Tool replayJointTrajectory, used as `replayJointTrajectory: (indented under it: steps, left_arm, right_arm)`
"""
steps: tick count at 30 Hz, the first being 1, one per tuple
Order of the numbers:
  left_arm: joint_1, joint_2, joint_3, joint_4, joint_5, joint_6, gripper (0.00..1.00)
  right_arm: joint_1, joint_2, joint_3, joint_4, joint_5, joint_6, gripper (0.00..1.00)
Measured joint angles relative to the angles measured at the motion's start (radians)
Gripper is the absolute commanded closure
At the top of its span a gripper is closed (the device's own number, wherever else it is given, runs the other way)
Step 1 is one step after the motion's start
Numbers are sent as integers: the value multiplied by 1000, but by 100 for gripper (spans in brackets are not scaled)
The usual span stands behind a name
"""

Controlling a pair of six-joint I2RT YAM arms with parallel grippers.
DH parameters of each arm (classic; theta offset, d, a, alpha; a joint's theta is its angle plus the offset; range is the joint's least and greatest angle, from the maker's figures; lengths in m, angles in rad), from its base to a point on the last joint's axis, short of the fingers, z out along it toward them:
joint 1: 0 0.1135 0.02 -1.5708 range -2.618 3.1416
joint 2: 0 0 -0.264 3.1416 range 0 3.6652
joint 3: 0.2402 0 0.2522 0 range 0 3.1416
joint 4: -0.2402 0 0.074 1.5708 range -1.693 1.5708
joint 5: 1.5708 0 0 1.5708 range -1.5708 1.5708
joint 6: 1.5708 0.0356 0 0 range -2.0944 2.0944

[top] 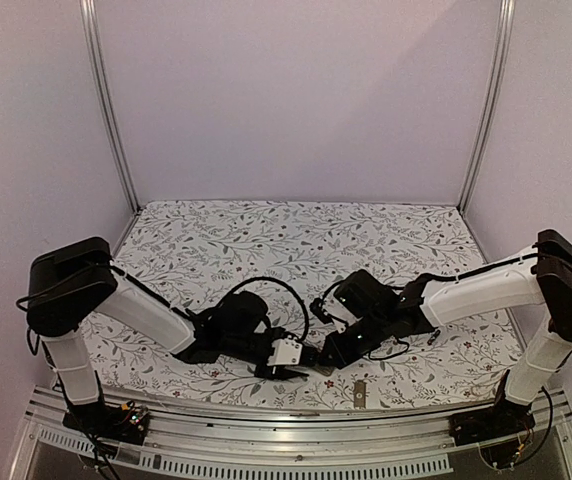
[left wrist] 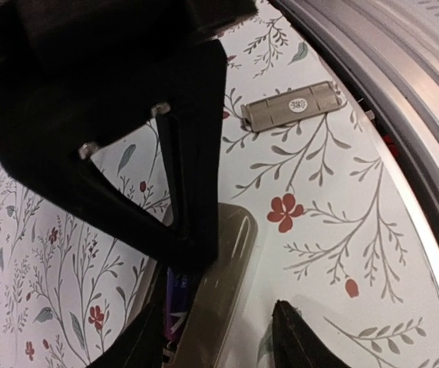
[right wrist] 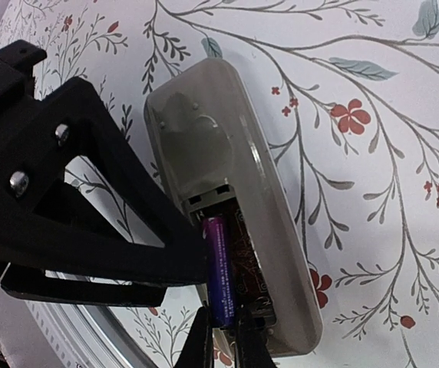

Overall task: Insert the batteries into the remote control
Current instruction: Place the battery in the battery compartment.

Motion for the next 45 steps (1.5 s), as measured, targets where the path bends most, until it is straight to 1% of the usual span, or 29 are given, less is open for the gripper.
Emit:
replayJointTrajectory:
  steps: [3,6,13,21,27,32,37,45]
  left_arm:
    - [-29,23,8,31,-42,-16,56]
    - [-42,55,41,39,-76,-35,63]
    - [-51,73,56,38,-117,-52,71]
    - [-51,68,57,31,-122,-55,71]
    - [-50,53,58,7,-127,-86,70]
    - [-38,47,64,-13,-120,-120,73]
    - [-26,29,76,-13,-113,-150,70]
    - [-14,25,81,-34,-96,-160,75]
  right_arm:
    - [0,0,-2,5,0,0,100]
    - [0,0,-6,13,0,-2,100]
    - [0,-3,-12,19,8,-28,100]
    - [0,-3,-13,21,19,-49,100]
    - [0,-3,-13,31,22,-63,100]
    - [1,-3,-13,37,24,-69,100]
    - [-2,3,-13,48,43,-62,100]
    - [-6,5,-13,59,47,-63,100]
